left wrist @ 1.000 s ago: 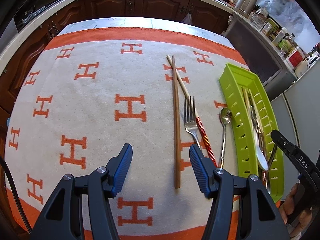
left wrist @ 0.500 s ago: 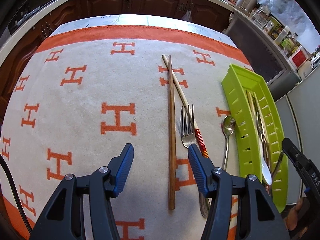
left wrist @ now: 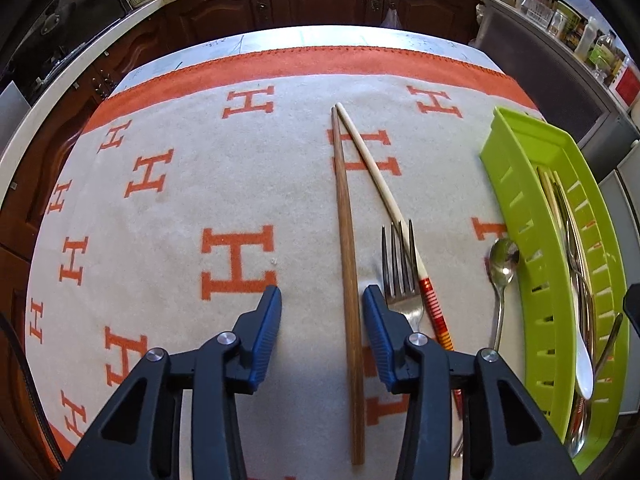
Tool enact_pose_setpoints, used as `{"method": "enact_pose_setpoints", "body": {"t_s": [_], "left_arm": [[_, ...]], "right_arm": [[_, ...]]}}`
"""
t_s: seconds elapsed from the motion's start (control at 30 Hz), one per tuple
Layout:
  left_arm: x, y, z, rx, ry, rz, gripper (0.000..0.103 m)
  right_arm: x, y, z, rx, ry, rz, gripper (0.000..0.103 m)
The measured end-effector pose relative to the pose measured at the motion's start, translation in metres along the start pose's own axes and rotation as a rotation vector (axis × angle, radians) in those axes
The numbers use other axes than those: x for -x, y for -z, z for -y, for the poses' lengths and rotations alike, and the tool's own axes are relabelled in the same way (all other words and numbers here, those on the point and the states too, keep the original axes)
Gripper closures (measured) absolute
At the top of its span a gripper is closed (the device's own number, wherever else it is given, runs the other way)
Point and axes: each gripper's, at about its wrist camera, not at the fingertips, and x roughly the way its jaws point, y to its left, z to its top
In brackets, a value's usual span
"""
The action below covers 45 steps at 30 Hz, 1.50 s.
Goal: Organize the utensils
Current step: 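Grasp the brown wooden chopstick with the left tool while the right tool holds the spoon in the tray, then lower the brown chopstick into the tray and open the left tool while the right tool releases the spoon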
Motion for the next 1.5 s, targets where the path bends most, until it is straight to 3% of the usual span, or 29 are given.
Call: {"method": "enact_pose_setpoints", "body": {"t_s": [0.03, 0.27, 0.4, 0.63, 0.8, 1.03, 1.1, 1.23, 1.37, 1.5], "left_arm": [[0.000, -0.002, 0.000, -0.003, 0.000, 0.004, 0.098], [0.007, 0.003, -0.022, 0.134, 0.083, -0.025, 0.099], [0.038, 0.011, -0.025, 0.159, 0.151, 0.004, 0.099], [0.089, 0.007, 0.016, 0.106, 0.355, 0.013, 0.099], [0.082, 0.003, 0.057, 0.079, 0.439, -0.079, 0.099], [0.054, 0.013, 0.101, 0.016, 0.431, -0.155, 0.095], [0.055, 0.017, 0.105, -0.018, 0.411, -0.145, 0.080], [0.072, 0.026, 0.097, -0.049, 0.389, -0.099, 0.075], [0.092, 0.033, 0.075, -0.072, 0.345, -0.024, 0.057], [0.104, 0.037, 0.046, -0.072, 0.296, 0.023, 0.056]], "right_arm": [[0.000, 0.000, 0.000, -0.001, -0.001, 0.001, 0.084], [0.008, 0.001, -0.001, -0.006, -0.013, 0.022, 0.084], [0.014, -0.002, 0.004, -0.025, -0.005, 0.042, 0.084], [0.026, -0.008, 0.030, -0.113, 0.079, 0.077, 0.084], [0.034, -0.011, 0.051, -0.182, 0.116, 0.096, 0.084], [0.045, -0.011, 0.071, -0.219, 0.140, 0.113, 0.084], [0.047, -0.009, 0.074, -0.226, 0.138, 0.115, 0.084], [0.044, -0.005, 0.071, -0.224, 0.132, 0.107, 0.084], [0.037, 0.000, 0.056, -0.190, 0.123, 0.084, 0.084], [0.031, 0.006, 0.035, -0.141, 0.107, 0.061, 0.084]]}}
